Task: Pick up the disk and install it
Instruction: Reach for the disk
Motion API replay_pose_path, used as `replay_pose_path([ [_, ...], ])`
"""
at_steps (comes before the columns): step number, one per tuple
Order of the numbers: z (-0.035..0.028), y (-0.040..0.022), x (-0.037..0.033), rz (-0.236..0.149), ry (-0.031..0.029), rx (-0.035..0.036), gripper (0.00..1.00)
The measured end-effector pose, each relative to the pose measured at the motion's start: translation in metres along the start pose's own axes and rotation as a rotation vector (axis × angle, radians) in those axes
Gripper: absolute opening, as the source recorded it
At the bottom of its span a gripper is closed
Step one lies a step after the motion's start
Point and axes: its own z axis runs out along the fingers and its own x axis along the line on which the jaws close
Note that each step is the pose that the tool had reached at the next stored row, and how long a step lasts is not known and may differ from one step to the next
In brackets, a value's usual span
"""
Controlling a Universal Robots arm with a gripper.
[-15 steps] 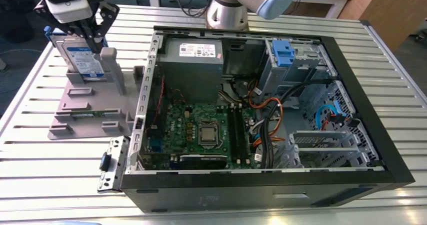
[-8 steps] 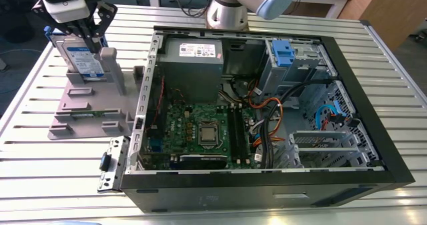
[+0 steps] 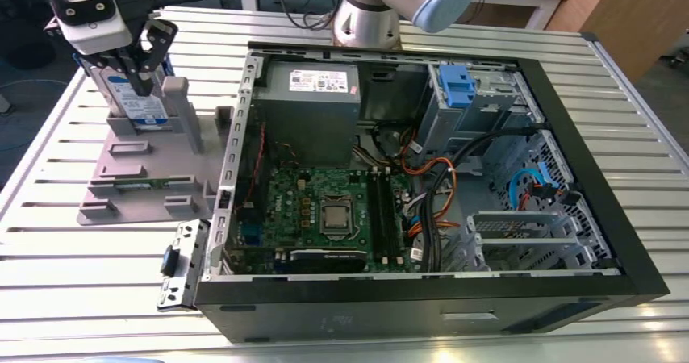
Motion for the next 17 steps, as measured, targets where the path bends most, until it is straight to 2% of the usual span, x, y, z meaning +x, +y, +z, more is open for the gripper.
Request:
replay_pose_path([
  [17,0.0008,0.0019,0.0076,0.0,-0.0001,0.0,0.11],
])
